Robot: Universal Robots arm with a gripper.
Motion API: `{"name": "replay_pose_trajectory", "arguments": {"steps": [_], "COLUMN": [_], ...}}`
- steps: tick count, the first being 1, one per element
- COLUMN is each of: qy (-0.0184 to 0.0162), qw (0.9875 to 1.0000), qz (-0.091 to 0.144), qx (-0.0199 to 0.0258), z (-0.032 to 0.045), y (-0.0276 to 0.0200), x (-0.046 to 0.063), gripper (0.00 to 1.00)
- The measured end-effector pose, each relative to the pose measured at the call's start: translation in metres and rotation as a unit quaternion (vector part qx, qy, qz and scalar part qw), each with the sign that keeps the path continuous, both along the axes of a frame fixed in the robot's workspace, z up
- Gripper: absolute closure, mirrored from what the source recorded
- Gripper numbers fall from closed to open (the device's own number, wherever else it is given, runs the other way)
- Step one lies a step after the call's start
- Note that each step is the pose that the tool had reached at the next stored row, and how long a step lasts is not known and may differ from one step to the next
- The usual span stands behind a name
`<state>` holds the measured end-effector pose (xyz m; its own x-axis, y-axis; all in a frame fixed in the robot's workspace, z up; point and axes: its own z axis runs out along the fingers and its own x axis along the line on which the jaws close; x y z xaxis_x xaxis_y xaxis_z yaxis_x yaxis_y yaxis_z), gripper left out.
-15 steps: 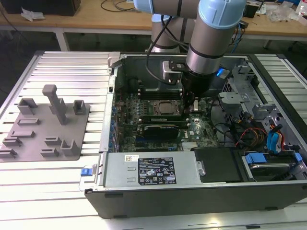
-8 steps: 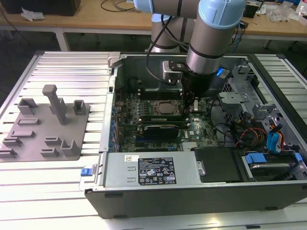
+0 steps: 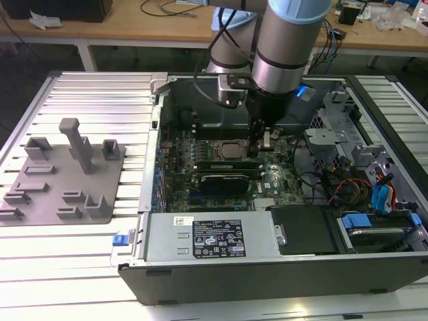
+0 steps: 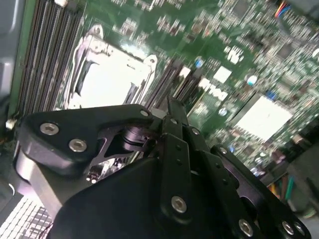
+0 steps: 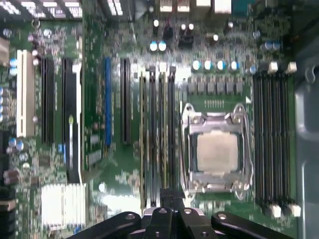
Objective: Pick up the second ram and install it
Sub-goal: 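Press down the second ram until it locks into place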
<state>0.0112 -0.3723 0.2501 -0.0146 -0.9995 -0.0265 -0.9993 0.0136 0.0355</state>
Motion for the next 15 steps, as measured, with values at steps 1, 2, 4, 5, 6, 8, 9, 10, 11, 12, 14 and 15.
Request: {"name": "replay_pose_trajectory", "arguments": {"steps": [1, 2, 4, 5, 6, 8, 9, 10, 11, 12, 14, 15], "qy": [-0.0002, -0.0005, -0.0011, -0.0019, -0.0028, -0.0046, -0.0052, -0.0063, -0.007, -0.0071, -0.0072, -0.0071], "qw": [1.0, 1.0, 1.0, 1.0, 1.0, 1.0, 1.0, 1.0, 1.0, 1.0, 1.0, 1.0], "qz": [0.0, 0.0, 0.0, 0.0, 0.0, 0.0, 0.0, 0.0, 0.0, 0.0, 0.0, 0.0], "qx": [0.0, 0.0, -0.0001, 0.0, 0.0001, 0.0, 0.0, -0.0001, 0.0, 0.0, -0.0001, -0.0001], "z": [-0.0001, -0.0001, -0.0001, -0.0003, -0.0005, -0.0011, -0.0022, -0.0037, -0.0054, -0.0078, -0.0087, -0.0087], "y": [0.0, 0.0, 0.0, 0.0001, 0.0, 0.0, 0.0, 0.0, 0.0001, 0.0, 0.0, 0.0], "x": [-0.006, -0.011, -0.019, -0.028, -0.039, -0.05, -0.053, -0.057, -0.06, -0.062, -0.063, -0.063], "gripper": [0.92, 0.92, 0.92, 0.92, 0.92, 0.92, 0.92, 0.92, 0.92, 0.92, 0.92, 0.92]}}
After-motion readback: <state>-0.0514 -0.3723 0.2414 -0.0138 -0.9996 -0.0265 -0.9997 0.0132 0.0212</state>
